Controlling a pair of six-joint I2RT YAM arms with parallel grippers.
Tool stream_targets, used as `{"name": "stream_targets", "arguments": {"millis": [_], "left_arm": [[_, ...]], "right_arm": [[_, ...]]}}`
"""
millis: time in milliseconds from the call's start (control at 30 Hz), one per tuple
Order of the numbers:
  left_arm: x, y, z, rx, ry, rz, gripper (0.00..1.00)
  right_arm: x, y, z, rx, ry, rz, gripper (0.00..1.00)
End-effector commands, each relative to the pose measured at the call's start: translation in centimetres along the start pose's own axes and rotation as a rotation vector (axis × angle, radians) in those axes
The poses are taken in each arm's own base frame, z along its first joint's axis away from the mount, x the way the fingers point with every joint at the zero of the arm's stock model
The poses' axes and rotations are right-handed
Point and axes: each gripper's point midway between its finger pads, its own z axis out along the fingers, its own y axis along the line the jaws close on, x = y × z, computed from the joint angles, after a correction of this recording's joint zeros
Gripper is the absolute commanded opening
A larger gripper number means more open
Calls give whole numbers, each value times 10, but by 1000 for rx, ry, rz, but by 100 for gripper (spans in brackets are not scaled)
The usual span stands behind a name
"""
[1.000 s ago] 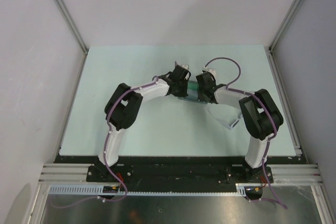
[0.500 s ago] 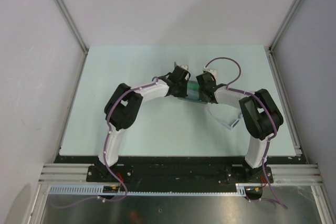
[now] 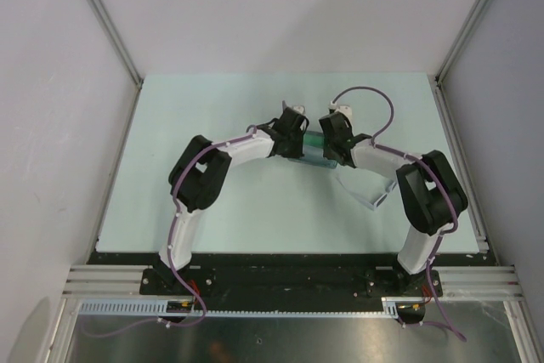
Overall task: Organize the sunglasses
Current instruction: Smooth out the folded cleaning cloth near the sunglasses case.
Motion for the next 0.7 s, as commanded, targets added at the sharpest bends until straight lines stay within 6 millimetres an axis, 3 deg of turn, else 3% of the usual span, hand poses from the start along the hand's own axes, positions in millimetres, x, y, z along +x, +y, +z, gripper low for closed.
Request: {"name": "stream_targets", "arguments": {"millis": [0, 400, 533, 667], "left_arm": [[-5, 5, -14, -30, -27, 3, 12], [-48, -11, -46, 1, -144, -14, 13], [-61, -19, -48, 24, -180, -8, 12], [-58, -21, -34, 42, -172, 6, 12]], "right_arm": [[-34, 18, -18, -64, -100, 14, 9], [-30, 22, 2, -81, -96, 13, 9], [-25, 24, 5, -69, -92, -3, 9], [-31, 25, 3, -69, -113, 4, 9]]}}
